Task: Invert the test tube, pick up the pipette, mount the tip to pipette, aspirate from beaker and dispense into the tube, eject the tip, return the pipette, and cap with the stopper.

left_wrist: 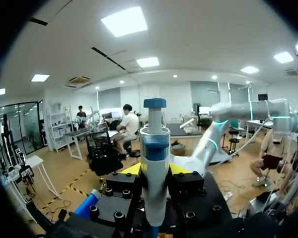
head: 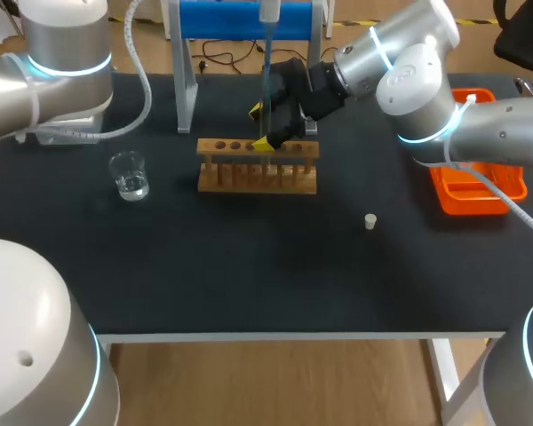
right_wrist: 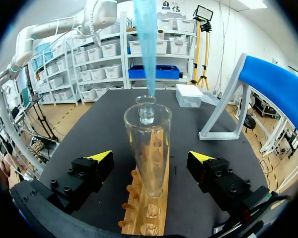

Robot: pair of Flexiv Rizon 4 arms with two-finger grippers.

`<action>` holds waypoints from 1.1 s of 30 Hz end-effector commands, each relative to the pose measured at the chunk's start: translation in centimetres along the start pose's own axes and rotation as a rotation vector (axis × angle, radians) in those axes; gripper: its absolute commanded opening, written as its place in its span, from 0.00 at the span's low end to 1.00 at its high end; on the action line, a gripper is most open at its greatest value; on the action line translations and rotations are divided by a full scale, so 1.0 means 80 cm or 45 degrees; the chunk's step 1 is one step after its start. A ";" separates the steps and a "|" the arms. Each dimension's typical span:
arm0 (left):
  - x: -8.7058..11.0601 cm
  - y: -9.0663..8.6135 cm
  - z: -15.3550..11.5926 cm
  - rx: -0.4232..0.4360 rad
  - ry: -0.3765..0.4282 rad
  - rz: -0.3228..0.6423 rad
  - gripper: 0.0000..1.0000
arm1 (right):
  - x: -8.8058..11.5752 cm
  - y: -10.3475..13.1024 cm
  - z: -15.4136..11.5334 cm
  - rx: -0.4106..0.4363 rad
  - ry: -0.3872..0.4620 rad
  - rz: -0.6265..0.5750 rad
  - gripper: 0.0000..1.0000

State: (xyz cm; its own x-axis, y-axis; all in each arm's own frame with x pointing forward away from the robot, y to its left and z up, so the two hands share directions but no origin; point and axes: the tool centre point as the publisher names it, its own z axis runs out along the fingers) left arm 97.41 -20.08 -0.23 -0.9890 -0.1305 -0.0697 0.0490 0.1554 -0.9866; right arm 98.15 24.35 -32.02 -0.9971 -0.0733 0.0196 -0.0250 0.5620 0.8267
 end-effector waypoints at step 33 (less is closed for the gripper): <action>0.182 0.073 -0.101 0.042 0.011 0.044 0.00 | -0.001 0.000 -0.001 0.002 0.003 0.000 1.00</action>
State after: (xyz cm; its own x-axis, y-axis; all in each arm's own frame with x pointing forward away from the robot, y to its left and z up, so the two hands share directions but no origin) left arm 83.31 -12.85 -4.83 -0.9881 -0.1174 -0.0991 0.0805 0.1533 -0.9849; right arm 98.15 24.35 -32.01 -0.9971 -0.0731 0.0195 -0.0250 0.5620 0.8267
